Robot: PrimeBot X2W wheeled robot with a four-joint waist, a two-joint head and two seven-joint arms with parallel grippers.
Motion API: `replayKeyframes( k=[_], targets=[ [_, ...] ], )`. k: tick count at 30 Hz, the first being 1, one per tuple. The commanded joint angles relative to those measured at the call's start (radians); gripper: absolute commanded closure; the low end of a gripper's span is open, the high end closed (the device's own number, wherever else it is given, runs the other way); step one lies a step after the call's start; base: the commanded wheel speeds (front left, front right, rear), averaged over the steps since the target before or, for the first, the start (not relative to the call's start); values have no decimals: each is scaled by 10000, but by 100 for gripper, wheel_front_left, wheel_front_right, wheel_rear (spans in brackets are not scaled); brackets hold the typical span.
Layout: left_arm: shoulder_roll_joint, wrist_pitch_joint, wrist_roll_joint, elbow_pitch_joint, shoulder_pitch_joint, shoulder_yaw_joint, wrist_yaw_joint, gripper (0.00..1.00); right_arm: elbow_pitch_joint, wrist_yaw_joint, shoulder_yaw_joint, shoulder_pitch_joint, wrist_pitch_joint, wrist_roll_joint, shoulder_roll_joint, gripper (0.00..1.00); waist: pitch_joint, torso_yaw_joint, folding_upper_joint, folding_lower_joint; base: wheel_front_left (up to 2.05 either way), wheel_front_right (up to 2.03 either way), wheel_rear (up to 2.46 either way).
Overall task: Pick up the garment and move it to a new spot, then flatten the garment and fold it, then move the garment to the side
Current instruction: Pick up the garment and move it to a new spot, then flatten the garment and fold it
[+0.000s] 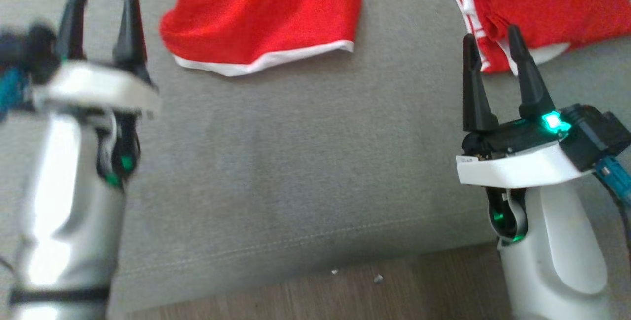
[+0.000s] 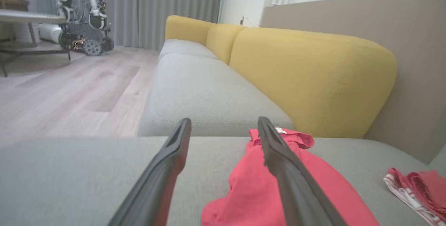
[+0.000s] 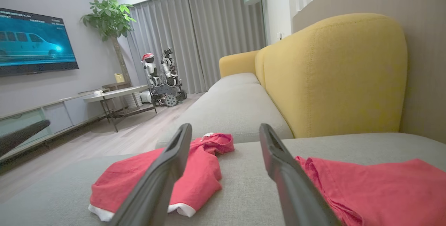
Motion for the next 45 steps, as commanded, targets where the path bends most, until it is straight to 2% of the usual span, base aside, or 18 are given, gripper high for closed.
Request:
replayKeyframes(
  k=[1, 5, 8, 11, 15, 20, 23, 30, 37, 45],
  targets=[
    [186, -56, -112, -602, 114, 451, 81, 0, -292, 63, 167, 52, -68, -123, 110, 0, -373, 354, 0, 0, 0, 0, 0],
    [-298, -57, -193, -2039, 2043, 959, 340, 0, -287, 63, 76, 193, -68, -201, 110, 0, -488, 488, 0, 0, 0, 0, 0],
    [-687, -57, -102, -2620, 3061, 1273, 361, 0, -274, 63, 41, 315, -68, -206, 110, 0, -549, 525, 0, 0, 0, 0, 0],
    [-1020, -58, 248, -2899, 3745, 1398, 171, 0, -248, 63, 3, 399, -68, -213, 110, 0, -587, 555, 0, 0, 0, 0, 0],
    [-1131, -58, 536, -2790, 3786, 1381, 3, 0, -233, 63, 35, 381, -68, -224, 110, 0, -559, 524, 0, 0, 0, 0, 0],
    [-944, -6, 1131, -1859, 3355, 1119, -33, 0, -291, 63, 177, 212, -68, -160, 110, 0, -312, 307, 0, 0, 0, 0, 0],
    [-742, 381, 1508, -1134, 2860, 896, 93, 0, -339, 63, 259, 156, -68, -65, 110, 0, -100, 115, 0, 0, 0, 0, 0],
    [-303, 1065, 2012, 623, 1269, 569, 88, 0, -471, 63, 372, -76, -68, 78, 110, 0, 491, -375, 0, 0, 0, 0, 0],
    [34, 1354, 2434, 2149, -62, 556, 621, 0, -599, 63, 326, -256, -68, 197, 110, 0, 987, -847, 0, 0, 0, 0, 0],
    [135, 1113, 2538, 3044, -733, 491, 796, 0, -626, 63, 296, -251, -68, 295, 110, 0, 1155, -1047, 0, 0, 0, 0, 0]
  ],
)
